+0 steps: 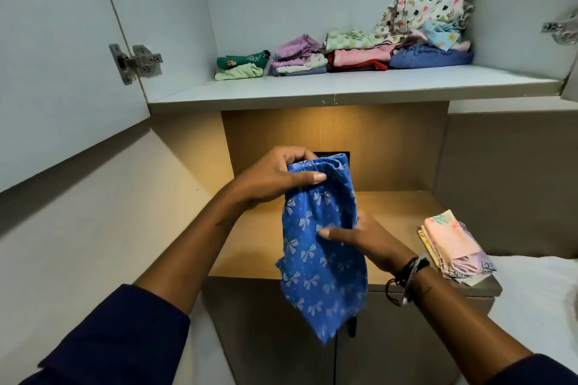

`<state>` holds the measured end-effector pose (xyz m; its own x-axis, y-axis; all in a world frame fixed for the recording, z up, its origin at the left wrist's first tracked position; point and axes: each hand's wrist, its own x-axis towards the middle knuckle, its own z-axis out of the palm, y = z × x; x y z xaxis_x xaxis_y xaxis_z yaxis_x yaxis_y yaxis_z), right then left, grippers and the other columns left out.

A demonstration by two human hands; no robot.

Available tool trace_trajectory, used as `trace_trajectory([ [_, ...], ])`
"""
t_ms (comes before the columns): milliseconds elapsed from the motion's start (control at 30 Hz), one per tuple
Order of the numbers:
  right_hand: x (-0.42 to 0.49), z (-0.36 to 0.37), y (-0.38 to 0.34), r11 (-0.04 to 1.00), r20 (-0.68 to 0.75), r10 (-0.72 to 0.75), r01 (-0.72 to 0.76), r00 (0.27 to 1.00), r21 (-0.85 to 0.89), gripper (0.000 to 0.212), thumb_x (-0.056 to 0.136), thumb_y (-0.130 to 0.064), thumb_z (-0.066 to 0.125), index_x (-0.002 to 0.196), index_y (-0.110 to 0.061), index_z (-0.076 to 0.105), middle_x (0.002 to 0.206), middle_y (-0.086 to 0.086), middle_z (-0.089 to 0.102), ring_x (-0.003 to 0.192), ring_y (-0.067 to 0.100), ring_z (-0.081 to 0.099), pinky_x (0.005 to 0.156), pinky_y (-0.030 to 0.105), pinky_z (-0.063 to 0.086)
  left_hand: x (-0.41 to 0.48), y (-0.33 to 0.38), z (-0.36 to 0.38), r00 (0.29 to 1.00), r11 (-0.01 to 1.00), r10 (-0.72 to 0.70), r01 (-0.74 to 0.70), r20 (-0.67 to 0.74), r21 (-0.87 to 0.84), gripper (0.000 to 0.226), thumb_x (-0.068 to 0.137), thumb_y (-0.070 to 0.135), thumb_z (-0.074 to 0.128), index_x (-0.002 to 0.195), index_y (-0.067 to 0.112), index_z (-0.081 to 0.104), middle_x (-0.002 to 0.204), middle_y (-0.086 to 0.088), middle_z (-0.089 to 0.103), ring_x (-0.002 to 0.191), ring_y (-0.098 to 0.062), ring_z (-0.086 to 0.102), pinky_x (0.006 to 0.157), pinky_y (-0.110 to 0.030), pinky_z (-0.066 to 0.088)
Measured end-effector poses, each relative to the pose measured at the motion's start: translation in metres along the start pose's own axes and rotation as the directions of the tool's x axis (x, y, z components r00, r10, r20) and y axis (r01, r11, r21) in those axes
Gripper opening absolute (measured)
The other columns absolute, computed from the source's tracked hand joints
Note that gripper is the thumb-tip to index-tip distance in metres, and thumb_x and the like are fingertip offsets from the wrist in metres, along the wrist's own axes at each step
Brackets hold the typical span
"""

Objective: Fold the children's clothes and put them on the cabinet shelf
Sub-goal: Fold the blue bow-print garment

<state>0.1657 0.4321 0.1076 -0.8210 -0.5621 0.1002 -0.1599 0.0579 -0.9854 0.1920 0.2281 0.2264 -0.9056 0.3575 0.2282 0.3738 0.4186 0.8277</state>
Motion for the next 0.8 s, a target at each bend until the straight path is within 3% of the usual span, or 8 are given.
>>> trace_trajectory([
  [100, 0.005, 0.004, 0.020, 0.997, 0.093, 0.041, -0.047, 0.995, 0.067, 0.046, 0.077, -0.025, 0.079, 0.119, -0.023, 0.060, 0.122, 0.007, 0.068, 0.110, 0.029, 0.065, 0.097, 0.049, 0.052, 0.008, 0.008, -0.014, 0.991, 0.996, 0.065, -0.056, 0.118, -0.074, 0.009, 0.086, 0.017, 0.070, 0.094, 0.015, 0.067, 0.090, -0.001, 0.073, 0.083, -0.020, 0.069, 0.068, -0.027, 0.057],
  [200, 0.014, 0.003, 0.033, 0.991, 0.121, 0.083, -0.095, 0.989, 0.092, 0.050, 0.075, -0.020, 0.080, 0.121, -0.022, 0.060, 0.124, 0.007, 0.067, 0.113, 0.029, 0.064, 0.095, 0.045, 0.053, 0.018, 0.009, -0.031, 0.979, 0.987, 0.128, -0.110, 0.161, -0.117, 0.010, 0.081, 0.022, 0.072, 0.091, 0.020, 0.069, 0.088, 0.001, 0.073, 0.082, -0.019, 0.068, 0.066, -0.025, 0.055],
  [300, 0.023, -0.004, 0.048, 0.983, 0.069, 0.185, -0.185, 0.980, 0.000, 0.038, 0.075, -0.019, 0.081, 0.108, -0.006, 0.067, 0.111, 0.014, 0.073, 0.102, 0.034, 0.069, 0.095, 0.052, 0.053, 0.027, -0.001, -0.051, 0.986, 0.980, 0.131, -0.113, 0.104, -0.164, 0.014, 0.079, 0.023, 0.071, 0.092, 0.019, 0.068, 0.085, 0.004, 0.073, 0.077, -0.012, 0.068, 0.066, -0.020, 0.056],
  [367, 0.030, -0.015, 0.061, 0.968, 0.024, 0.246, -0.244, 0.969, -0.061, 0.042, 0.073, -0.027, 0.081, 0.101, 0.001, 0.068, 0.104, 0.018, 0.074, 0.095, 0.036, 0.070, 0.094, 0.054, 0.052, 0.035, -0.016, -0.068, 0.995, 0.975, 0.097, -0.094, 0.005, -0.200, 0.010, 0.081, 0.018, 0.071, 0.091, 0.017, 0.068, 0.082, 0.003, 0.074, 0.074, -0.012, 0.069, 0.066, -0.021, 0.056],
  [467, 0.037, -0.040, 0.079, 0.943, 0.012, 0.320, -0.317, 0.947, -0.096, 0.056, 0.069, -0.038, 0.083, 0.103, 0.003, 0.065, 0.101, 0.018, 0.075, 0.094, 0.037, 0.071, 0.092, 0.050, 0.055, 0.047, -0.054, -0.089, 0.988, 0.974, -0.031, -0.004, -0.152, -0.228, 0.009, 0.082, 0.019, 0.073, 0.087, 0.017, 0.066, 0.077, 0.002, 0.074, 0.067, -0.013, 0.068, 0.060, -0.021, 0.056],
  [533, 0.043, -0.063, 0.093, 0.924, 0.016, 0.378, -0.376, 0.926, -0.068, 0.057, 0.069, -0.038, 0.084, 0.106, 0.001, 0.064, 0.103, 0.021, 0.074, 0.094, 0.039, 0.071, 0.089, 0.048, 0.055, 0.054, -0.090, -0.096, 0.953, 0.963, -0.192, 0.137, -0.236, -0.231, 0.009, 0.085, 0.021, 0.071, 0.085, 0.016, 0.064, 0.074, 0.000, 0.072, 0.064, -0.014, 0.066, 0.055, -0.023, 0.054],
  [633, 0.057, -0.100, 0.110, 0.888, -0.029, 0.452, -0.453, 0.892, -0.075, 0.054, 0.065, -0.037, 0.088, 0.101, -0.002, 0.068, 0.100, 0.025, 0.073, 0.088, 0.038, 0.071, 0.081, 0.044, 0.056, 0.056, -0.159, -0.094, 0.838, 0.889, -0.424, 0.312, -0.344, -0.334, 0.017, 0.088, 0.017, 0.069, 0.076, 0.015, 0.058, 0.072, -0.007, 0.066, 0.061, -0.018, 0.062, 0.055, -0.026, 0.052],
  [800, 0.105, -0.139, 0.129, 0.757, -0.236, 0.485, -0.540, 0.842, -0.367, 0.028, 0.068, -0.037, 0.084, 0.071, -0.015, 0.066, 0.069, 0.006, 0.074, 0.062, 0.017, 0.067, 0.055, 0.024, 0.050, 0.051, -0.275, -0.063, 0.667, 0.746, -0.649, 0.464, -0.366, -0.479, 0.018, 0.088, 0.010, 0.069, 0.074, 0.010, 0.057, 0.076, -0.017, 0.065, 0.059, -0.023, 0.061, 0.058, -0.034, 0.052],
])
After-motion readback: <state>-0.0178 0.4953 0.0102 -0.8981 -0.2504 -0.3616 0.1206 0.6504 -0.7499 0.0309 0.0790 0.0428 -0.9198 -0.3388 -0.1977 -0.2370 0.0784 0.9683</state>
